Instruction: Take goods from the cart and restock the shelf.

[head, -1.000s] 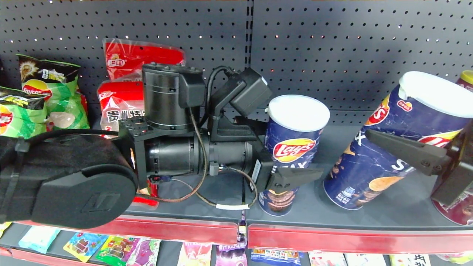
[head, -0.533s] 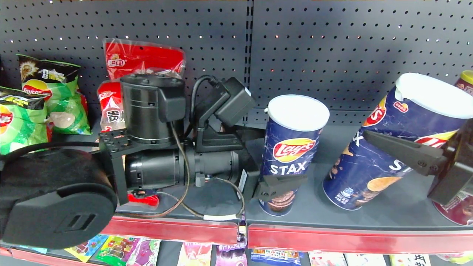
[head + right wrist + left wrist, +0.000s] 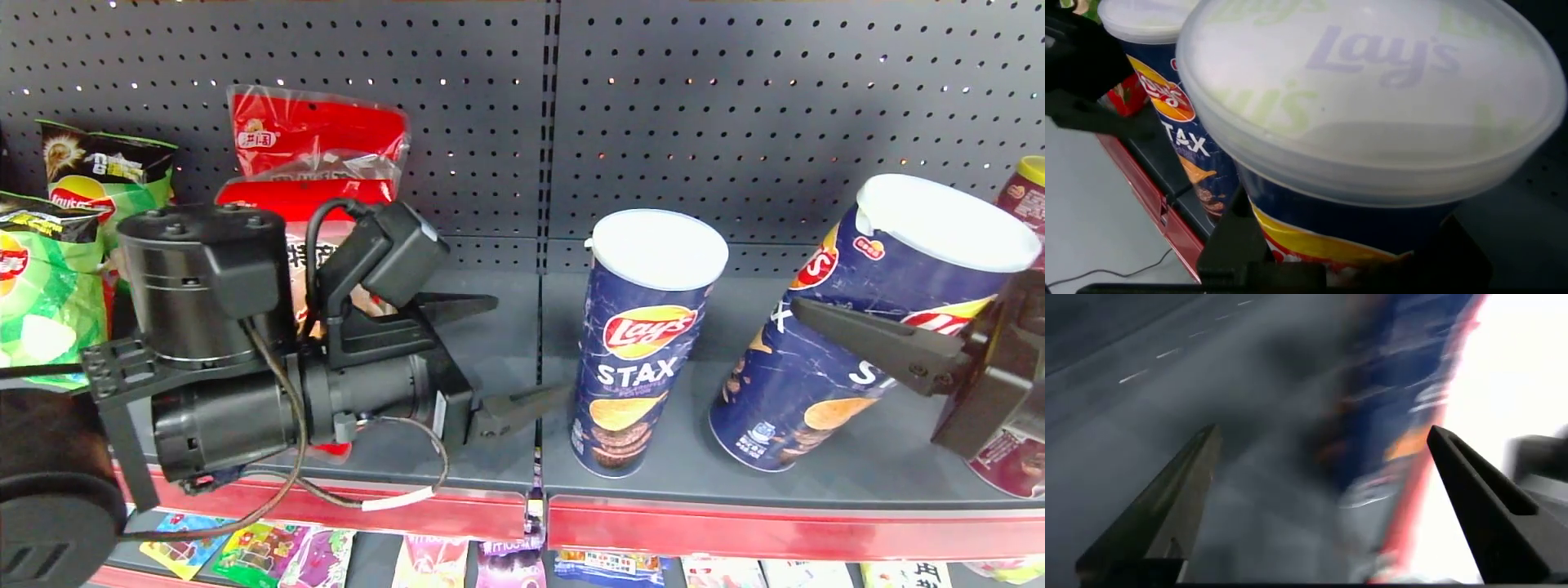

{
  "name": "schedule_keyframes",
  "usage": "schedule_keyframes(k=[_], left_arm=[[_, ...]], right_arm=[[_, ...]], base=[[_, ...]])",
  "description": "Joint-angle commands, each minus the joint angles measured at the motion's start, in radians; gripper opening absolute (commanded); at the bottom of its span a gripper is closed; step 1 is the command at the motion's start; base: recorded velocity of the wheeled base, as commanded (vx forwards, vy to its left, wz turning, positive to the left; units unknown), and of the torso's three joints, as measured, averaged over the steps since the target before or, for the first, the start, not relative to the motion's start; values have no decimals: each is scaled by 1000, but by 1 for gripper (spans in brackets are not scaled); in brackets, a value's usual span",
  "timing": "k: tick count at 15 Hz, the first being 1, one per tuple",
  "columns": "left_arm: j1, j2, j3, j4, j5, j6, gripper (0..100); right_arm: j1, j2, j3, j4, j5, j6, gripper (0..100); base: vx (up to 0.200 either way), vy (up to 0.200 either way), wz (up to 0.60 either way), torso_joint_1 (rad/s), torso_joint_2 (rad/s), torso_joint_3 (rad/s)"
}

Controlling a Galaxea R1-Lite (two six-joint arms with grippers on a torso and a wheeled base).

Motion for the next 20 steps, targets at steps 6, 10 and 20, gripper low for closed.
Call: schedule_keyframes(k=[6,10,20], left_arm=[[3,-85,115,-138,261,-12,100],[3,-107,153,-158,324,26,100],[4,-98,155,-157,396,60,100]], right_arm=[[-2,5,-22,-2,-31,1,0],[-14,-4,-19,-2,-61,1,0],[-17,2,-12,-2,-50,1,0]], base=[[0,0,0,0,0,0],[0,0,0,0,0,0],[-60,0,0,2,1,1]])
